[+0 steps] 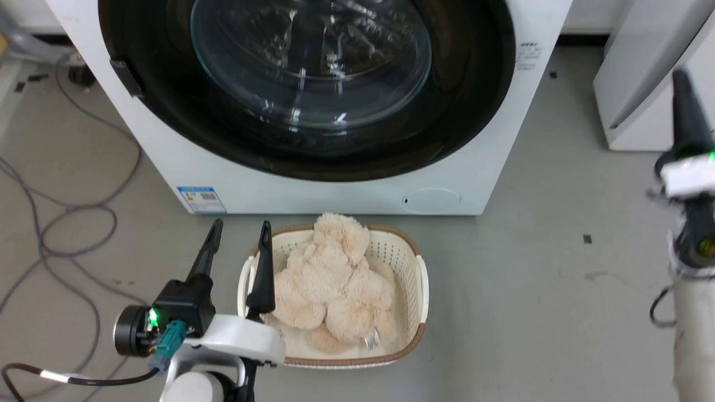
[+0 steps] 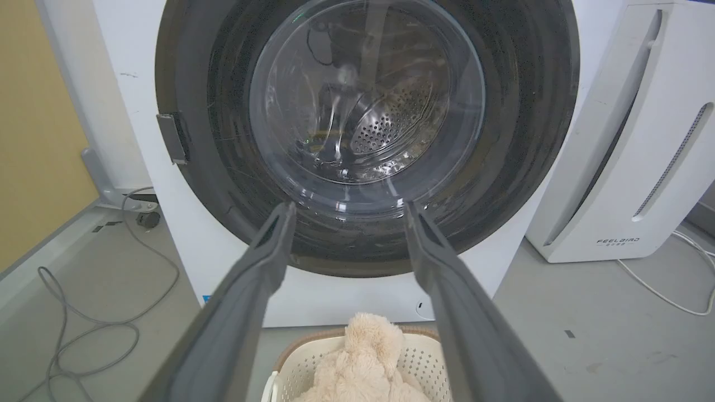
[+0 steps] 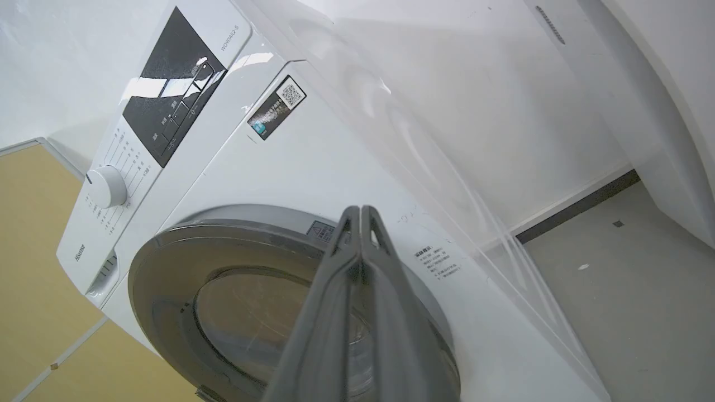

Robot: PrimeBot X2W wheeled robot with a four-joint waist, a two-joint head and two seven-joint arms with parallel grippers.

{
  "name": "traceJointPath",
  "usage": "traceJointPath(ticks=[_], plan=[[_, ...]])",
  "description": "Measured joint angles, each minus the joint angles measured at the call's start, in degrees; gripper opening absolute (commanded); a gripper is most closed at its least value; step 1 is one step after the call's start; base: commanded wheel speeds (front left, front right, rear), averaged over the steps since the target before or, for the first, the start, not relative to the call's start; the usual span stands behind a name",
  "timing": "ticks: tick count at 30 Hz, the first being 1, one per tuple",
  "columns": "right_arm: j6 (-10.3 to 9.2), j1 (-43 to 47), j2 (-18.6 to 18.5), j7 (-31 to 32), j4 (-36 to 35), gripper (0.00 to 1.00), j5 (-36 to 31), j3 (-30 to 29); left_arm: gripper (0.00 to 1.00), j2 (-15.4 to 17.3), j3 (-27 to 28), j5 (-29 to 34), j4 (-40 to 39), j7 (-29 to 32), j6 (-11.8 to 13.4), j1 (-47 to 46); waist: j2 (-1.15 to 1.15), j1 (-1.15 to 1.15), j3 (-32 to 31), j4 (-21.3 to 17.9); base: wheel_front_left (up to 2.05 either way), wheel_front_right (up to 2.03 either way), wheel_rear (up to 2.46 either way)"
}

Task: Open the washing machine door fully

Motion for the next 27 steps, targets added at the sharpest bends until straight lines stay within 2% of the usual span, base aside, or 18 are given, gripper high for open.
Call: traceJointPath(ticks=[8, 16, 27], plan=[[0.0, -12.06, -2.81, 6.73, 5.24, 0.0, 5.65, 2.12, 1.0, -0.01, -0.66, -0.53, -1.53, -1.12, 0.56, -2.5, 0.0, 0.0, 4.25, 0.65, 0.0, 0.0, 0.0], [0.0, -22.6, -5.81, 15.55, 10.58, 0.0, 7.66, 7.36, 1.0, -0.01, -2.1, -0.55, -2.2, -1.96, 1.01, -5.14, 0.0, 0.0, 8.16, 1.66, 0.0, 0.0, 0.0], [0.0, -36.2, -6.5, 25.13, 20.15, 0.0, 9.11, 14.14, 1.0, -0.01, -4.54, -1.01, -2.33, -3.36, 1.37, -7.62, 0.0, 0.0, 12.21, 3.06, 0.0, 0.0, 0.0]])
